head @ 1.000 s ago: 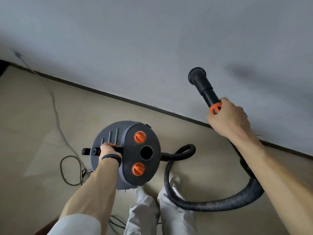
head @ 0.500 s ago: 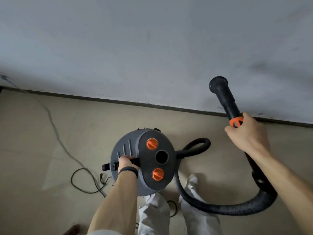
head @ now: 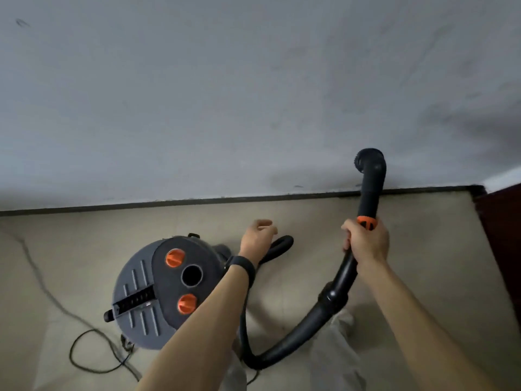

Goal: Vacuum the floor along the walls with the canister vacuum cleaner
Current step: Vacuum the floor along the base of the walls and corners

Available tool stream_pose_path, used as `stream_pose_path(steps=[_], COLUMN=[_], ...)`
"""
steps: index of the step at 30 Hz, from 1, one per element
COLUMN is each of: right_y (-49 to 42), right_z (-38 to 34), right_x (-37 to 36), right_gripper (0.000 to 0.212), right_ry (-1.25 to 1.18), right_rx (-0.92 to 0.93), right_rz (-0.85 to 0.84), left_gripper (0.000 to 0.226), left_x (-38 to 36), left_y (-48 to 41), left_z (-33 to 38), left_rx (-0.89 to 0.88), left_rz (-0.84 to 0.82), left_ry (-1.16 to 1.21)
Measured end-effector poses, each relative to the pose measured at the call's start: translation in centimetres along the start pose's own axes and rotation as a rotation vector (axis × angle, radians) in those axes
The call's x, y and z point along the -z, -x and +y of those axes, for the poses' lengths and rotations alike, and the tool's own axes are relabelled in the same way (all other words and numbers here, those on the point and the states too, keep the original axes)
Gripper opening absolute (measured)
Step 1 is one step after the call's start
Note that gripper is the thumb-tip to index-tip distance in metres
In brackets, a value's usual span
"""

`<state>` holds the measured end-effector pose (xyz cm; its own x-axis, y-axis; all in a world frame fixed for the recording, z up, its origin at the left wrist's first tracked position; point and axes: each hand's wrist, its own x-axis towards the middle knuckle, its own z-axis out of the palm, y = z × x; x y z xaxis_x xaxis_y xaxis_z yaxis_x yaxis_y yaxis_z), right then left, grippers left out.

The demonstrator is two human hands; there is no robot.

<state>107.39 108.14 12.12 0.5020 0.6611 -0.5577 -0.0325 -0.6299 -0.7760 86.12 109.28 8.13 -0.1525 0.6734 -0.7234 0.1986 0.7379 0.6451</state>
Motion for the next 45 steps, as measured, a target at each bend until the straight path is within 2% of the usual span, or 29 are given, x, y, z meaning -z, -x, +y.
stream_pose_path(steps=[3,6,10,13,15,18,21,26,32,37,42,45], right_y=[-5.1,-10.0,-15.4,-18.8,-21.0,-24.2,-27.3,-32.8,-40.0,-46.0,-54.6,-60.1], right_z=[0.4,0.5,-0.2,0.1,0.6,1.5,2.6,2.8,1.2,0.7,4.7,8.2], right_x=[5.0,9.9,14.7,17.0,18.3,20.0,21.3,22.7,24.6,27.1,29.0,29.5], right_gripper=[0.022,0.024,0.025,0.026,0.026,0.027,0.039,0.043,0.026,0.039,0.044,0.045], right_ry=[-0.230,-0.407,-0.583,-0.685,-0.660,-0.570,-0.396,-0.229,-0.095,0.005,0.103,0.225], right_rx=[-0.106,-0.232,-0.281,-0.305,-0.327,-0.318,-0.341,-0.433,-0.502,-0.484,-0.514,-0.434], right_rz=[-0.032,-0.034,-0.048,-0.116,-0.156,-0.190,-0.232,-0.318,-0.402,-0.518,-0.628,-0.674], left_gripper=[0.032,0.035,0.053,0.044,0.035,0.037,0.037,0.027,0.040,0.044,0.039,0.038], left_x=[-9.3,-17.5,-25.9,-30.1,-32.2,-35.2,-37.8,-41.2,-46.1,-52.8,-61.7,-66.8], left_y=[0.4,1.0,1.6,2.3,1.9,0.7,-0.6,-3.2,-7.4,-10.0,-13.1,-15.6], left_z=[4.2,6.9,8.4,8.6,8.4,7.8,7.1,7.2,9.8,11.3,9.4,6.9], left_rx=[-0.071,-0.050,-0.039,-0.239,-0.298,-0.285,-0.231,-0.127,-0.067,0.027,0.150,0.174], left_rz=[-0.328,-0.502,-0.673,-0.539,-0.466,-0.467,-0.482,-0.432,-0.389,-0.343,-0.234,-0.176], left_ry=[-0.126,-0.325,-0.666,-1.021,-1.077,-1.105,-1.074,-0.938,-0.838,-0.719,-0.628,-0.615])
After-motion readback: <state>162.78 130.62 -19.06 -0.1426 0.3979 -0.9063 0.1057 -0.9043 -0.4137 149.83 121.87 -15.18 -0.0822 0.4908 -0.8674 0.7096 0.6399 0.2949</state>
